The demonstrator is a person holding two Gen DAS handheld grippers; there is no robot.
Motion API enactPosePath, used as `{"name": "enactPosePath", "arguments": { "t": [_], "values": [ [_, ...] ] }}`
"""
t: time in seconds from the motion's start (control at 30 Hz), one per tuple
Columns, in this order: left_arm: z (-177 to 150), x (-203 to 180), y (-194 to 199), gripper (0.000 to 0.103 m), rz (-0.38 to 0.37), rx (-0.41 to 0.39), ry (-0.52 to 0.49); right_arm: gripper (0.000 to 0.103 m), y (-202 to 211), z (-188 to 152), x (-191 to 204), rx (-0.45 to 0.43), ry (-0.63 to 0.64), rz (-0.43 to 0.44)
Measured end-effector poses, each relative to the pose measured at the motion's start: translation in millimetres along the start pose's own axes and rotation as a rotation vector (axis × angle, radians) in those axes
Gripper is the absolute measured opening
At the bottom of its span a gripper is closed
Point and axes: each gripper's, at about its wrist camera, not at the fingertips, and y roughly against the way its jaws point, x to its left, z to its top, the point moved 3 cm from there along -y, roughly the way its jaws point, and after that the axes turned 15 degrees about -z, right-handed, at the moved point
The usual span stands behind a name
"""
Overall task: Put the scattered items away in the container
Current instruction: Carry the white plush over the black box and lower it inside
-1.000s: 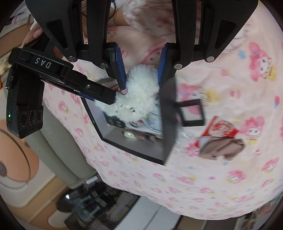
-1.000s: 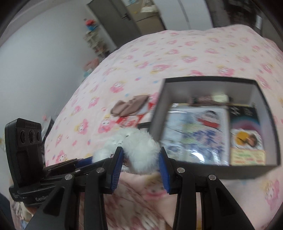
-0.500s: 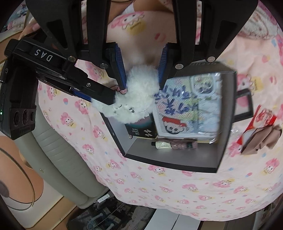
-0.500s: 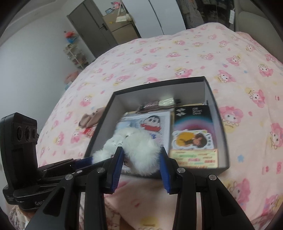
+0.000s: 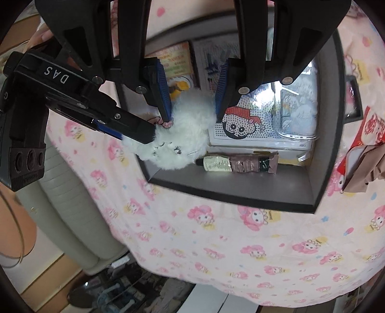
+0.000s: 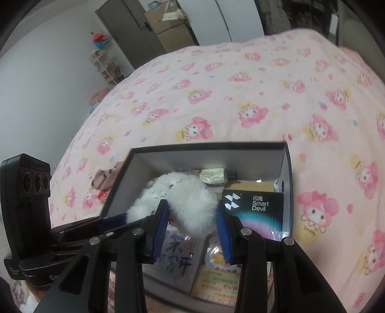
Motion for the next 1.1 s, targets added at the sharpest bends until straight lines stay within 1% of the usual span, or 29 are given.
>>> {"name": "enactPosePath", "arguments": {
  "t": [0.07,0.13,0.27,0.3,0.33,0.4,0.43,0.5,0.57,0.63,0.73,0.83,0.97,1.1],
  "values": [
    [-2,6,-16,0.034,0.008,0.03,0.017,0.035,-14,-3,-10,0.027,-0.012,0.003],
    [-3,12,-29,0.034,0.011,0.053,0.043,0.035,-25,-5,-17,0.041,-0.014,-0.015],
    [-4,19,-46,0.034,0.03,0.085,0.065,0.033,-38,-3,-24,0.036,0.004,-0.093],
    [-3,20,-49,0.031,0.032,0.092,0.068,0.032,-39,-2,-24,0.03,0.008,-0.111],
    [-2,21,-51,0.031,0.039,0.097,0.07,0.031,-40,-1,-25,0.024,0.014,-0.119],
    [0,23,-55,0.029,0.053,0.1,0.079,0.031,-38,-1,-22,0.021,0.031,-0.106],
    [1,25,-56,0.029,0.053,0.102,0.085,0.031,-37,-2,-20,0.019,0.038,-0.11],
    [1,28,-59,0.029,0.049,0.104,0.098,0.031,-36,-3,-18,0.007,0.061,-0.146],
    [-1,31,-62,0.029,0.051,0.107,0.11,0.031,-39,-4,-18,0.013,0.071,-0.164],
    [-2,32,-64,0.029,0.068,0.119,0.112,0.031,-46,-4,-20,0.036,0.064,-0.167],
    [-3,32,-67,0.029,0.101,0.146,0.104,0.03,-55,-6,-25,0.058,0.059,-0.202],
    [-4,35,-70,0.031,0.115,0.166,0.126,0.03,-55,-8,-22,0.05,0.088,-0.253],
    [-5,36,-62,0.036,0.106,0.15,0.141,0.031,-56,-10,-21,0.05,0.108,-0.279],
    [-13,26,-48,0.037,0.111,0.134,0.112,0.031,-48,-6,-25,-0.005,0.061,-0.299]
  ]
}}
